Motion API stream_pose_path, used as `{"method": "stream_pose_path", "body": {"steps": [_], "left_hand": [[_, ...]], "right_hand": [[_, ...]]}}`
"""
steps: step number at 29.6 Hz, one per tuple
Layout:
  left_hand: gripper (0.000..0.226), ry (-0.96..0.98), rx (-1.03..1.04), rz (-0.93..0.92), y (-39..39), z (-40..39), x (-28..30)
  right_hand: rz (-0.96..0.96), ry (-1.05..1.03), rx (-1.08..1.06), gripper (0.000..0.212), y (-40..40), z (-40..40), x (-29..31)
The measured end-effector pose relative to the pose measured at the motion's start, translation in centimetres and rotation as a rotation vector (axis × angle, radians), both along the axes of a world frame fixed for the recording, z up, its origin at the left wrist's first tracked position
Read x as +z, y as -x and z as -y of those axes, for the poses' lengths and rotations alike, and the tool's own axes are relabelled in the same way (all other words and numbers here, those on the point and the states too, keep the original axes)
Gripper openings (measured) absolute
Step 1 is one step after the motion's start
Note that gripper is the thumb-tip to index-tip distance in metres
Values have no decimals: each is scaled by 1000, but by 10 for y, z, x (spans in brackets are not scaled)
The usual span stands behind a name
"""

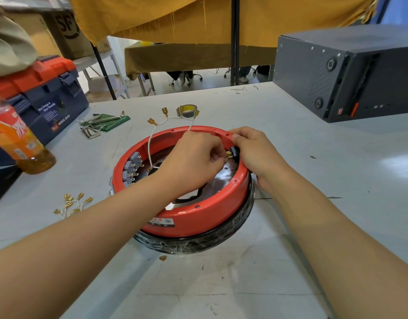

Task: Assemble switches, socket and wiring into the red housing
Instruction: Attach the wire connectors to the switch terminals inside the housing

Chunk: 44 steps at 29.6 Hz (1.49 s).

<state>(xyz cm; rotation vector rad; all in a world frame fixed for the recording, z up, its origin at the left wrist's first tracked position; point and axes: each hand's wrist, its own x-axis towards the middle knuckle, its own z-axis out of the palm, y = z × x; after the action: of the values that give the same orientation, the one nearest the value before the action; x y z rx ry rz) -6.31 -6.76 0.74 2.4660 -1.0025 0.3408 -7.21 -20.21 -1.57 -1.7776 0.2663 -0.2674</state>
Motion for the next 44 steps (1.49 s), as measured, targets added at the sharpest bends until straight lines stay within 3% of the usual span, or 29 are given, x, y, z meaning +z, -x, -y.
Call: {"method": "stream_pose_path", "body": {"steps": [14,20,25,32,40,44], "left_hand": [[8,-97,-55,95,-2,4,0],[9,-62,-36,60,-1,2,1],[10,-79,-65,44,1,-3,6],[17,-9,-81,-74,8,-17,18],[11,245,186,-94,8,-52,27],[10,216,341,-55,3,-72,24]], "right_hand": [[14,150,-30,29,2,-6,2],[8,183,8,24,3,-2,4],[32,204,37,37,5,0,6],[35,249,30,36,8,1,9],[36,278,-20,35,11,-2,9],[38,302,-27,36,10,-3,10]]}}
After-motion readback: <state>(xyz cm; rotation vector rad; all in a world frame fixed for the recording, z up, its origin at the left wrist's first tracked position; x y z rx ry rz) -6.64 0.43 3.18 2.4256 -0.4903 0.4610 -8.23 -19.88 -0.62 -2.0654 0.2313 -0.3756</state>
